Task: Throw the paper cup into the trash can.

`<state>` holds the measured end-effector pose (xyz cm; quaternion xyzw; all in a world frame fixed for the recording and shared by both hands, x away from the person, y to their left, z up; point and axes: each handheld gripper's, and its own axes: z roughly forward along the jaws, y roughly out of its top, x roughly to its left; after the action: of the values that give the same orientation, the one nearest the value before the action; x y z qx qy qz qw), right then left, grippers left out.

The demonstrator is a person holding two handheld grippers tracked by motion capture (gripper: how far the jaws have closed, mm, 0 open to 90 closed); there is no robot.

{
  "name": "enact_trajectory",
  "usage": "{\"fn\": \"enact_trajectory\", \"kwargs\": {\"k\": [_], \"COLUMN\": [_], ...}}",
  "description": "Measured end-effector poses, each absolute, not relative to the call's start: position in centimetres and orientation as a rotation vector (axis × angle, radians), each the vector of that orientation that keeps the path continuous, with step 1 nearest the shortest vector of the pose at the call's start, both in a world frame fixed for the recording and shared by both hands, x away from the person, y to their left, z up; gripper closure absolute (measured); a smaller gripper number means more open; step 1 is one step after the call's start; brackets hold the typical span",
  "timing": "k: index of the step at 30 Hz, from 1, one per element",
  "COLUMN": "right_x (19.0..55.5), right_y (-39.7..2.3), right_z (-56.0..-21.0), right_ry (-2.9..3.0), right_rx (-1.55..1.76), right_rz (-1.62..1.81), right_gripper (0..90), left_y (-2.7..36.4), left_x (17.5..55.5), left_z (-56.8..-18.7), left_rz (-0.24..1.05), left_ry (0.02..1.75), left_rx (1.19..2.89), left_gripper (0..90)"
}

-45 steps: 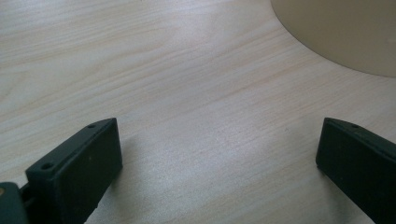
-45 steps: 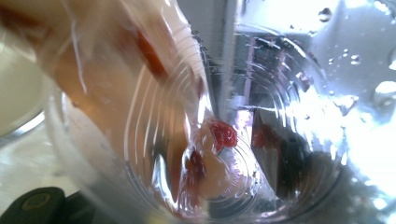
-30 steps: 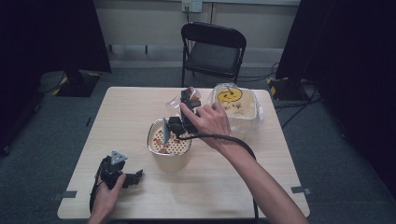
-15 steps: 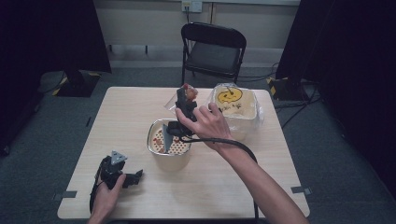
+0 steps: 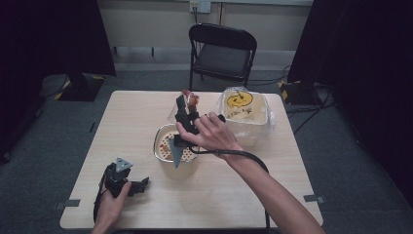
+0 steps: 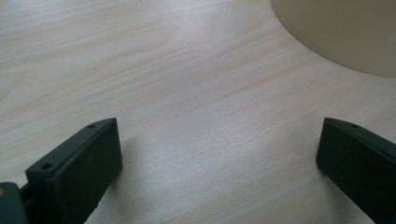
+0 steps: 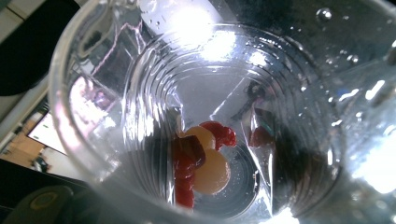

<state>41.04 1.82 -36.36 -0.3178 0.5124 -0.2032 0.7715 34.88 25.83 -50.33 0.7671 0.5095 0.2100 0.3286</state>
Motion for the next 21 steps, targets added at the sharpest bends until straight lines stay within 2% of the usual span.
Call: {"fn": "enact_trajectory", "kwargs": {"k": [21], "right_x": [41.68], "right_y": [1.91], "right_z": [-37.02], "right_ry": [1.076], "right_rx": [-0.765], "right_rz": [-0.558], "right_gripper": [55.5], "left_y": [25.86], "left_x": [34.88], "left_z": [-50.32], "left_rz": [0.550], "left_ry": [1.331], "left_rx": [2.013], "left_gripper": [0.0]}}
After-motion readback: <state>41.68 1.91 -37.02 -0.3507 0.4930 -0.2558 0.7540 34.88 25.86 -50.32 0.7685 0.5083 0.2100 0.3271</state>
